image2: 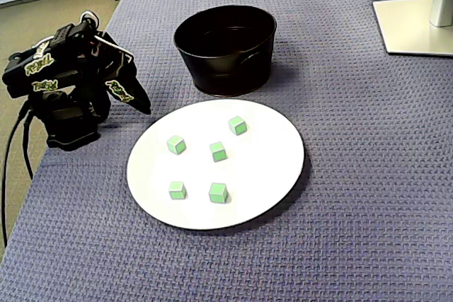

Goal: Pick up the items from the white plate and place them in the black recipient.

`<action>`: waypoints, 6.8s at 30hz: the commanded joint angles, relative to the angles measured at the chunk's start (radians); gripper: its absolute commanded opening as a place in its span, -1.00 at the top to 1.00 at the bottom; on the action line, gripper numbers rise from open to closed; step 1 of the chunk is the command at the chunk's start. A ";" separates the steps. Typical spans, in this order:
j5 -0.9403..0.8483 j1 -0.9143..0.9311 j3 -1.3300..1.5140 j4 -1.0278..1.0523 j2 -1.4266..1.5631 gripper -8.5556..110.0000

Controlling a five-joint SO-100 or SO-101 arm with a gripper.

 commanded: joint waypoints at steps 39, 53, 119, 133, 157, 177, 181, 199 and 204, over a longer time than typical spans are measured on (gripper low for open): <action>0.506 0.494 -0.913 -0.140 -1.270 0.47; 0.273 0.566 -1.088 -0.074 -1.497 0.47; 0.589 0.407 -1.500 0.006 -1.147 0.86; 1.089 -0.241 -1.718 -0.127 -1.256 0.86; 1.154 -0.310 -1.355 -0.336 -1.447 0.30; 0.859 0.222 -1.617 0.071 -1.796 0.27; 0.813 0.222 -1.640 -0.015 -1.908 0.30; 0.738 0.293 -1.736 -0.172 -2.079 0.33; 0.738 0.299 -1.744 -0.193 -2.105 0.36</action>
